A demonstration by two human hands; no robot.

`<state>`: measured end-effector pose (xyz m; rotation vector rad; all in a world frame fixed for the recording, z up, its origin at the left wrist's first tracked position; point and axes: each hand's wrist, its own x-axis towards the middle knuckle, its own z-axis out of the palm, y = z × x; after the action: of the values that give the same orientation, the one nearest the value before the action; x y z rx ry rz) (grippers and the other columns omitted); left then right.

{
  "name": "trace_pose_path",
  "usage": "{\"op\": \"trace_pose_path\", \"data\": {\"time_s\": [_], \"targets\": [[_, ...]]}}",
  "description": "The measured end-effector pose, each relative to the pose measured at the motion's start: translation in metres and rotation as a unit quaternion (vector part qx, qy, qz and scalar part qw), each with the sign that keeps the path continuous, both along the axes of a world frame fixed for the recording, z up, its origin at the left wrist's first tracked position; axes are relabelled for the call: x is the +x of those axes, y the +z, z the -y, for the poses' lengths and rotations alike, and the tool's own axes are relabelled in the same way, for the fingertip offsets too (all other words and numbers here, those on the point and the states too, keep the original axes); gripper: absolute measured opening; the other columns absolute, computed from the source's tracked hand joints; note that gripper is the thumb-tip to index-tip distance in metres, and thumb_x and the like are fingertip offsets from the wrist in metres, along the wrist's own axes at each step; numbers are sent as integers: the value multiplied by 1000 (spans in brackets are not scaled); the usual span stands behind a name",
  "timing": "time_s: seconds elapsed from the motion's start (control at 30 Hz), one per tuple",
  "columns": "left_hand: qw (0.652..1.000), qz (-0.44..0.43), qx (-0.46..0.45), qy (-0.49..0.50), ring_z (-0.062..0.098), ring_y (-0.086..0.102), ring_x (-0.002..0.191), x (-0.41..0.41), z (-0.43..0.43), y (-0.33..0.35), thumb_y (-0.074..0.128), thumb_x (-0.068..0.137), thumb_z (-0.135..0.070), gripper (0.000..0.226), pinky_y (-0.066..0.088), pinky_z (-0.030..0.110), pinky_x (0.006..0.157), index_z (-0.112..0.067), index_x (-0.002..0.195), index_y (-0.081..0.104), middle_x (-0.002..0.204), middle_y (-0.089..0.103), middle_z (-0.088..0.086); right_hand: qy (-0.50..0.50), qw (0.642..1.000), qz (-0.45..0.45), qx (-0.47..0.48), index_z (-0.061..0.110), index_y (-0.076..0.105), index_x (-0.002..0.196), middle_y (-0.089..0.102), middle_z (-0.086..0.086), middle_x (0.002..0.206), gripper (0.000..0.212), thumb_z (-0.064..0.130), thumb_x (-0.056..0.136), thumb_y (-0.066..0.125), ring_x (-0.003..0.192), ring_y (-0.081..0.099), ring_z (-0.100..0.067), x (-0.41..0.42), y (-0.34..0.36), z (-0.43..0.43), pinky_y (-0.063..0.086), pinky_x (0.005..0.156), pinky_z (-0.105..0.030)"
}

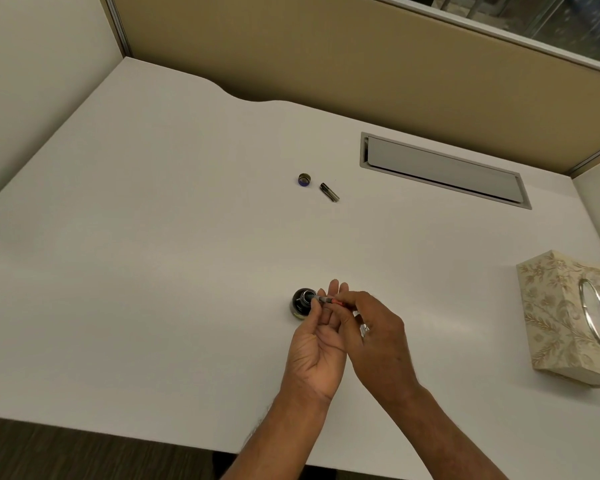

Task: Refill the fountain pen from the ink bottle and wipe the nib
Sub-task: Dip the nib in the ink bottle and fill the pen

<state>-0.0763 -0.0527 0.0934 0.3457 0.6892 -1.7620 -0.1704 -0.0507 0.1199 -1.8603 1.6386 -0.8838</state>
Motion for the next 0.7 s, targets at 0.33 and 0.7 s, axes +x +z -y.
{"op": "trace_pose_path", "data": {"time_s": [0.33, 0.7], "targets": [[1000, 23, -11, -18, 30, 78, 98, -1, -1, 4, 47, 104, -15, 31, 63, 52, 87, 0, 103, 74, 117, 76, 18, -20, 1000, -14, -12, 21, 68, 93, 70, 14, 85, 5, 17, 94, 68, 80, 66, -9, 1, 0, 1, 53, 65, -25], [1000, 7, -6, -8, 34, 79, 93, -1, 1, 9, 45, 106, -14, 27, 64, 41, 59, 1, 110, 67, 115, 75, 21, -37, 998, -43, -27, 24, 67, 89, 65, 19, 79, 8, 18, 93, 69, 73, 61, -2, 3, 1, 0, 41, 62, -8]]}}
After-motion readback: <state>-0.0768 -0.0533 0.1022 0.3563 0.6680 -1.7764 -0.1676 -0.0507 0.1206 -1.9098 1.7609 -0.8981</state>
